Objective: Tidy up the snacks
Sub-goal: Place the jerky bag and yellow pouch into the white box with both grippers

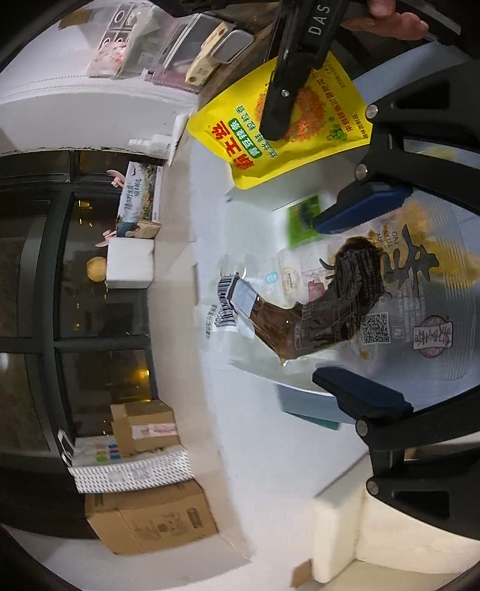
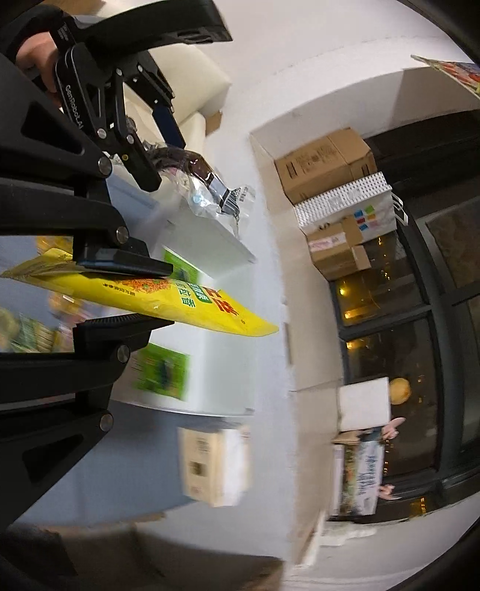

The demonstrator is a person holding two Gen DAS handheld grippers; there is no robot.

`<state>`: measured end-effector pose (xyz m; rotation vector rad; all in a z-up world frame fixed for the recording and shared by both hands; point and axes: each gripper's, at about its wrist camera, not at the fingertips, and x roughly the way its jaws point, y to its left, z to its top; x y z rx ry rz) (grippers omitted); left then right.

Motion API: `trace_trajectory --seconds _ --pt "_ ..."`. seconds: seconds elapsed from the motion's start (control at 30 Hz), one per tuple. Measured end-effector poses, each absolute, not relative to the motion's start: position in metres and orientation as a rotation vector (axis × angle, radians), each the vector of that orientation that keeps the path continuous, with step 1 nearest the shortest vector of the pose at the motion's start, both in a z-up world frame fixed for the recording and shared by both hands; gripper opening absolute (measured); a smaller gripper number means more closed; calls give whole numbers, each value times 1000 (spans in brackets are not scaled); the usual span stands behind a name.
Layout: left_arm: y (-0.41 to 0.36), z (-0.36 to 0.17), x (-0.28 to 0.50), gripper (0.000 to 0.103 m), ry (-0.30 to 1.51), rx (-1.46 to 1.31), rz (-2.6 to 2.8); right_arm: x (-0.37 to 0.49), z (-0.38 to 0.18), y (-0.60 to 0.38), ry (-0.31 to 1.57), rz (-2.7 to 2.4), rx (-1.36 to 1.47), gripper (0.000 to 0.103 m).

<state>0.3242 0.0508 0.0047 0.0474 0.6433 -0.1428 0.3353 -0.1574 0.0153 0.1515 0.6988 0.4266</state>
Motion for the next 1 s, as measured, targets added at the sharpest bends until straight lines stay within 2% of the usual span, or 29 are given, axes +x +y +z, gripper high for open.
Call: trace_trajectory --seconds 0.3,0.43,0.47,0.5,0.53,0.57,0.73,1.0 --pt "39 0 421 80 666 83 -167 407 8 -154 715 375 91 21" --pt "41 -17 443 86 685 68 -155 429 -8 -162 735 348 110 23" --pt "41 -21 446 91 686 64 -143 432 -11 -164 739 339 115 29" --pt "41 -24 449 95 692 62 -143 435 -15 -168 752 333 134 57" --pt "39 -25 449 101 689 65 -138 436 -17 -170 748 329 148 73" --pt "39 -26 448 103 684 71 -142 434 -18 -173 727 330 162 94" --pt "31 -30 444 103 702 89 -150 432 -24 -180 720 324 184 102" --pt "33 -33 434 103 731 62 -131 416 -22 -177 714 338 180 103"
